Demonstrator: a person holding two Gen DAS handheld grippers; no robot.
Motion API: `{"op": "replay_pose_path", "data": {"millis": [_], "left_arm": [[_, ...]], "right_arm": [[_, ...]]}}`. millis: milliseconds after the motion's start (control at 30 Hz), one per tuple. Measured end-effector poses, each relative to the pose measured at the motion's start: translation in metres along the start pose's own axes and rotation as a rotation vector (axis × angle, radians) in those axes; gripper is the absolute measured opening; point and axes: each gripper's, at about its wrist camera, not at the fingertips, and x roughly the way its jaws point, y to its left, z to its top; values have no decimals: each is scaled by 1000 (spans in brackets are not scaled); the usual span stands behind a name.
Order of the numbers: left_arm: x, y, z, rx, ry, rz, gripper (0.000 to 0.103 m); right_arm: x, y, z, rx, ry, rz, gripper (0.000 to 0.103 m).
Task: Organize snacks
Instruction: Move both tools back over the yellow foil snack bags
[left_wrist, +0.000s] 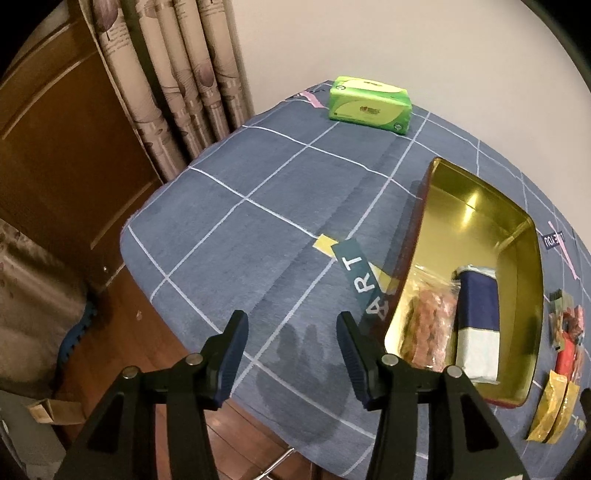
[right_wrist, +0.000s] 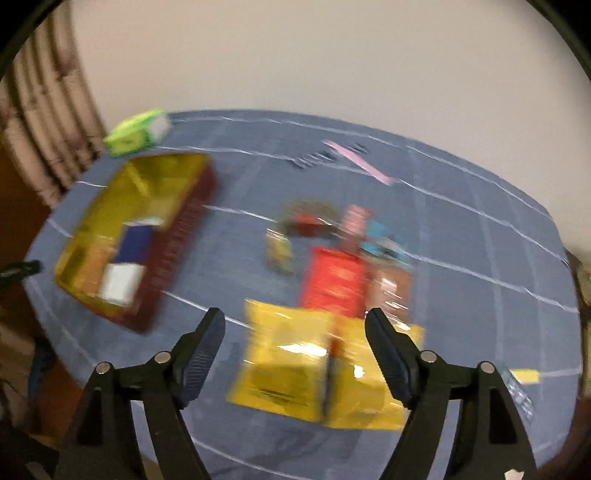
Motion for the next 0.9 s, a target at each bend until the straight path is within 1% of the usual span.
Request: {"op": "replay_pose_path", "data": {"millis": [67,200,433,567,667,767,833,900], "left_arm": [[-2,-5,-2,16,-4,-2,51],[-9,-18,-5,56,-18,-9,51],[-19,-52,-18,146,-13,-38,52],[-31,-75,-28,190,-15,-71,53],[-40,-99,-38,234,-17,-103,56],[-46,-120,-46,278,-10,-130,57],[-50,-139,-52,311,-6,-150,57],[-52,-154,-58,343,0,-160,57]], "right_arm": [[9,-23,-13,27,42,-27,77],[21,-46,-33,64,97,-37,77],[38,-54,-42,92,129,-26,77],[46,-59,-45,116,136,-20,77],[52,-65,-48,134,144,-12,77],[57,-68,-51,146,145,4,75],[55,-66,-53,135,132,2,72],[55,-66,-53,128,121,6,65]]}}
